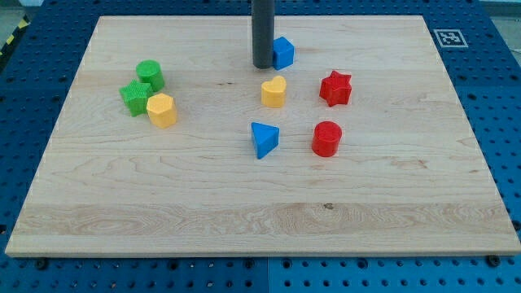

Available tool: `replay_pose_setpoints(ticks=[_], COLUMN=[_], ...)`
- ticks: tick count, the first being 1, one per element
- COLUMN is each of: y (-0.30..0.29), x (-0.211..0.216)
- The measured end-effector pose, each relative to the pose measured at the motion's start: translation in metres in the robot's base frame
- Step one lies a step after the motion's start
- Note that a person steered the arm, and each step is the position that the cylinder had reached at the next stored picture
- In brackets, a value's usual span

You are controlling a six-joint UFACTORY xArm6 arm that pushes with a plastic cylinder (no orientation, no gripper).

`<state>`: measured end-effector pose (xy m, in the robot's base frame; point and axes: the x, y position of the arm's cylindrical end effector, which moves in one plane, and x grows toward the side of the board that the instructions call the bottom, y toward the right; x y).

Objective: Move the green circle to the left side of the blue cube

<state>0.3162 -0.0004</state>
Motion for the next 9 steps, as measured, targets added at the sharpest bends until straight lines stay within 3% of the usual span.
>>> replay_pose_setpoints(ticks=[2, 4, 6, 7, 9], y=[-0.008, -0.140, -0.301, -0.304, -0.295], x=[-0.003, -0.027, -0.016, 0.001, 0.117])
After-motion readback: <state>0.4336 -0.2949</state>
